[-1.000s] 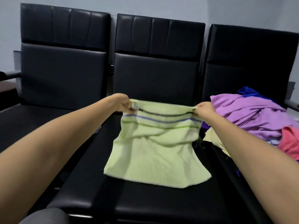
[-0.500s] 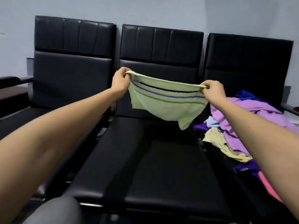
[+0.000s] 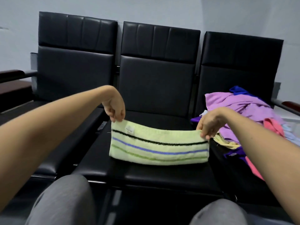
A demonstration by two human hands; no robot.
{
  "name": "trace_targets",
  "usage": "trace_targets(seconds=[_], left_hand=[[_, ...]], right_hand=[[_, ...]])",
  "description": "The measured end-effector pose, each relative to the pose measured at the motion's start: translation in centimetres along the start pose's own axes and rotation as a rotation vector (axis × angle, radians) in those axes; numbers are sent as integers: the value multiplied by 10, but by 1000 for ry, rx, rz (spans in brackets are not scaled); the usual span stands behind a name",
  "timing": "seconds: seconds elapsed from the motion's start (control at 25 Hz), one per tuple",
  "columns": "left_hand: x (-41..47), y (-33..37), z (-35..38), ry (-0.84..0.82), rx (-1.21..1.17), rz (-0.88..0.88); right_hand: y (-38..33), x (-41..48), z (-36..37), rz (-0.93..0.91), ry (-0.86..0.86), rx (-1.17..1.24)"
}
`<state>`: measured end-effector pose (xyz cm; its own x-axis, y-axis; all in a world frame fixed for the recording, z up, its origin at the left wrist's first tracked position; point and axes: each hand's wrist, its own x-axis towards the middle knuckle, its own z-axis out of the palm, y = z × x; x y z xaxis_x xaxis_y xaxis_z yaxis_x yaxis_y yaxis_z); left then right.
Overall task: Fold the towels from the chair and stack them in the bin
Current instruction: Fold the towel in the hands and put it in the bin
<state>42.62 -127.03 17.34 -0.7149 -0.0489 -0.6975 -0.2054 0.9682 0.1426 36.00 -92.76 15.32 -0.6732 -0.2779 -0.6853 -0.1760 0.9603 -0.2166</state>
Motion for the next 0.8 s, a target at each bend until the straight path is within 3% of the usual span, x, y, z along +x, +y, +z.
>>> trace_targets(seconds=[0.16,0.24,0.36,0.44,0.52,0.6,0.72,0.8], left_hand=[[33,-3,15,-8,-44,-67],[50,-5,13,127,-141,-78],[78,-13,7,309,-290,-131],[94,-13,13,343,-253,-181],[107,-3,21,436,-24,-76],[115,20,35,549,69,179],[134,58,73,434,157,444],[156,72,104,360,316,427]], right_hand=[[-3,28,13,2,38,55],[-6,45,9,-43,185,98],[-8,71,3,-121,545,186],[-12,86,7,-152,601,260],[-15,100,17,-125,558,261],[-18,111,29,-109,561,189],[-24,128,50,-105,601,96],[-26,136,66,-86,639,107]])
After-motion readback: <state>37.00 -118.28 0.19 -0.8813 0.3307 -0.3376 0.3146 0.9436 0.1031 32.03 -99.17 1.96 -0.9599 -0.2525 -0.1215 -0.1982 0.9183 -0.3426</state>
